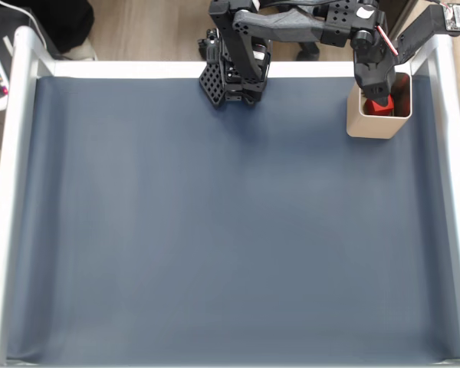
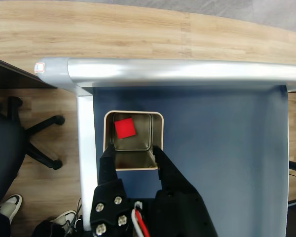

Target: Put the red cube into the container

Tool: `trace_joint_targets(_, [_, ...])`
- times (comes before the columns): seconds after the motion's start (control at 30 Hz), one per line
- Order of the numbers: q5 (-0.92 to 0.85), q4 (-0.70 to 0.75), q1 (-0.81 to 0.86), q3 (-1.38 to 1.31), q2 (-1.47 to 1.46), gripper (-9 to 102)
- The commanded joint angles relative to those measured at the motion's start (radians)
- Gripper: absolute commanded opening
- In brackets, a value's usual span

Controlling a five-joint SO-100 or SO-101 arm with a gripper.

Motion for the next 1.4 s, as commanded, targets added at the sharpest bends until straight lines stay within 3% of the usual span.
trace_joint_targets(0.0, [-0.003, -0.012, 0.012, -0.003, 0.049, 26])
trace_joint_targets(0.2, [-0.005, -0.012, 0.014, -0.003, 0.052, 23])
trace_joint_targets(0.47, [-0.006, -0.028, 0.046, -0.018, 0.052, 0])
trace_joint_targets(0.67, [0.02, -0.026, 0.137, -0.037, 0.072, 0])
trace_joint_targets(0.93, [0.049, -0.011, 0.376, -0.034, 0.169, 0])
trace_joint_targets(1.37, [-0.009, -0.063, 0.937, 0.21, 0.491, 0])
